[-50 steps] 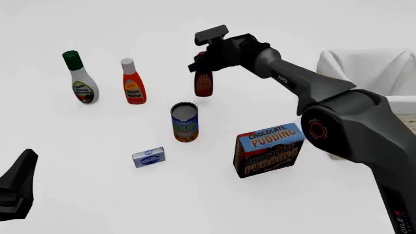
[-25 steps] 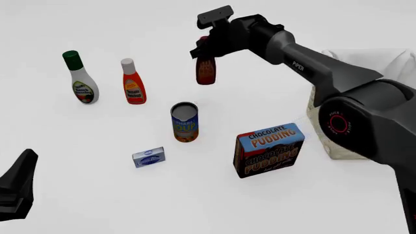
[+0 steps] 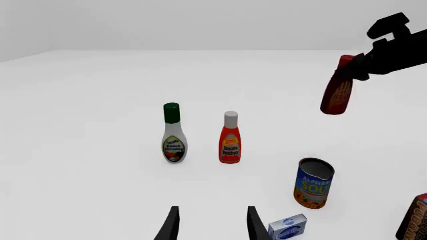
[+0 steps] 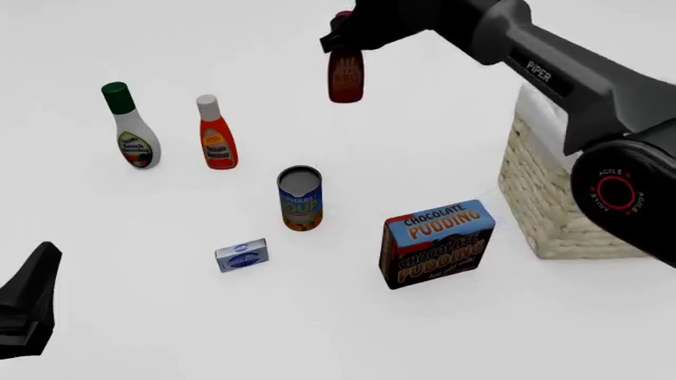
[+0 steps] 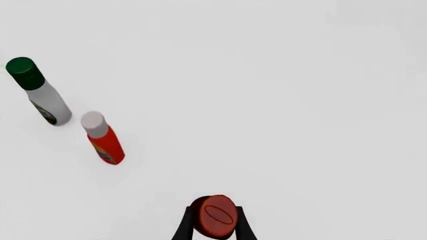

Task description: Pick the bbq sauce and place it in the basket.

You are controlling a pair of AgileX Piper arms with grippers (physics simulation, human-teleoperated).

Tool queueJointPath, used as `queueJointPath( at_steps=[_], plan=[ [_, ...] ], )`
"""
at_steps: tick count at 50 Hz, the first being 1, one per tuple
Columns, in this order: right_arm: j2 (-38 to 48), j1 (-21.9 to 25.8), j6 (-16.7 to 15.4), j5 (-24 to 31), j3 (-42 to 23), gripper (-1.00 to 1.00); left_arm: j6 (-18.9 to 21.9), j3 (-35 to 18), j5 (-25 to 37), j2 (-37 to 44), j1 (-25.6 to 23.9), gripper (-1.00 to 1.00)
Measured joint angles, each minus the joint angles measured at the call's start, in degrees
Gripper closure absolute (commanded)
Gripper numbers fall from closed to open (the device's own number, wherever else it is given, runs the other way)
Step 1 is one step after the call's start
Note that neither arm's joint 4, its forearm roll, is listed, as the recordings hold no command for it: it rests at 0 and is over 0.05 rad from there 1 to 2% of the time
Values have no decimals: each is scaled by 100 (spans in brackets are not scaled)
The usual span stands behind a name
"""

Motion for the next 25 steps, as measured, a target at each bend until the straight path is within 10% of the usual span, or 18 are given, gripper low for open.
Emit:
queueJointPath(
  at_steps=[25],
  plan=[
    [-752, -247, -249, 663, -325, 100, 0, 0, 0, 0, 0, -100]
  ],
)
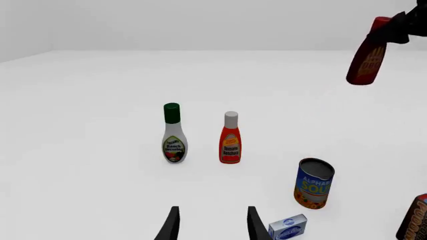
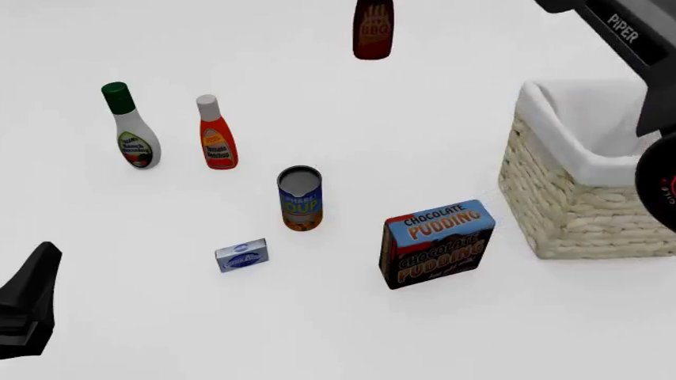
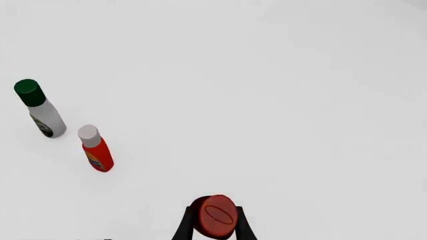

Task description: Pick the bbq sauce and place it in the basket.

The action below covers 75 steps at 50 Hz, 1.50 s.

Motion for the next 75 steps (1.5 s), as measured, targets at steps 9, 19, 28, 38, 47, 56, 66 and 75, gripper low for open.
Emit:
queueJointPath(
  at_steps=[9, 19, 28, 38, 47, 56, 66, 75],
  plan=[
    [-366, -117, -89, 139, 107, 100, 0, 0, 0, 0, 0, -100],
    [-793, -303, -191, 261, 282, 100, 0, 0, 0, 0, 0, -100],
    [-1218, -511, -288, 337, 534, 100, 0, 0, 0, 0, 0, -100],
    [-1641, -805, -350, 339, 857, 100, 0, 0, 0, 0, 0, -100],
    [-2058, -1095, -334, 204, 1340, 100, 0, 0, 0, 0, 0, -100],
    [-2508, -1451, -284, 35, 1897, 100, 0, 0, 0, 0, 0, -100],
    [-3050, -1890, -236, -116, 2561, 100, 0, 0, 0, 0, 0, -100],
    [-3471, -2306, -212, -221, 3082, 100, 0, 0, 0, 0, 0, -100]
  ],
)
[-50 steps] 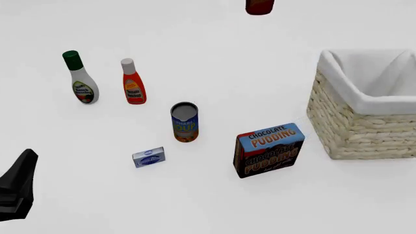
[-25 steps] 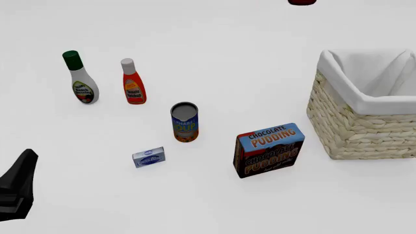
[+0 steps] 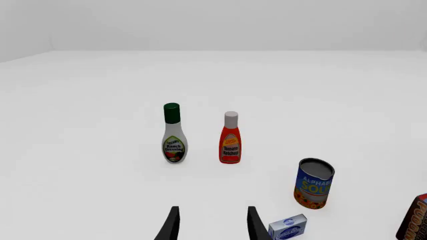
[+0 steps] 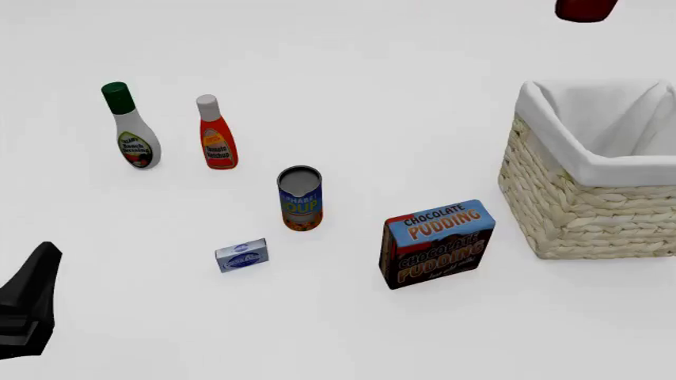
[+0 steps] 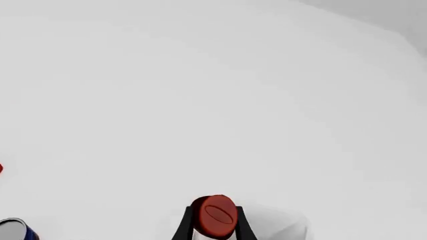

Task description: Pick the bbq sauce and place it in the basket.

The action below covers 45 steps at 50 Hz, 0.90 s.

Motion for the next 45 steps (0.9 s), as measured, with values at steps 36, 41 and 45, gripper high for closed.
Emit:
queueJointPath(
  at_steps=[36, 41, 45],
  plan=[
    [-464, -1075, 152, -839, 1689, 100, 0, 0, 0, 0, 0, -100],
    [-407, -1158, 158, -977, 1858, 100, 0, 0, 0, 0, 0, -100],
    [-363, -1227, 169, -1086, 1992, 100, 0, 0, 0, 0, 0, -100]
  ],
)
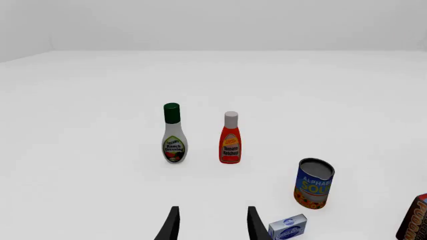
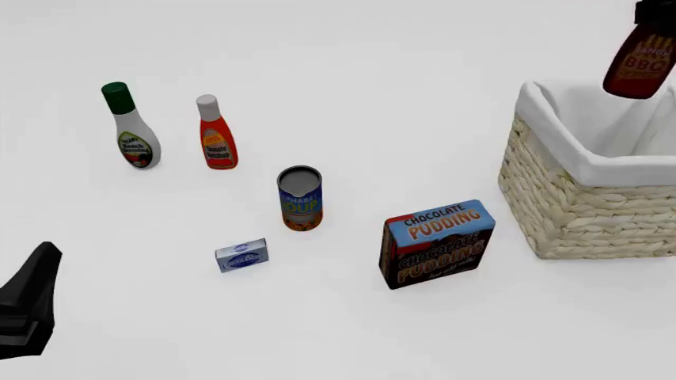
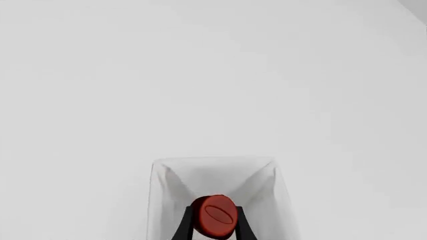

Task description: Pick the bbq sauce and place it in the basket.

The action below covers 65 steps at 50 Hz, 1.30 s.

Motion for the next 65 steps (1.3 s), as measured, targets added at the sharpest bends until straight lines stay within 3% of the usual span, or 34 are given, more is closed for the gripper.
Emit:
queueJointPath(
  at_steps=[36, 65],
  plan=[
    [252, -176, 28, -758, 1001, 100, 0, 0, 0, 0, 0, -100],
    [612, -359, 23, -1263, 1407, 100, 0, 0, 0, 0, 0, -100]
  ],
)
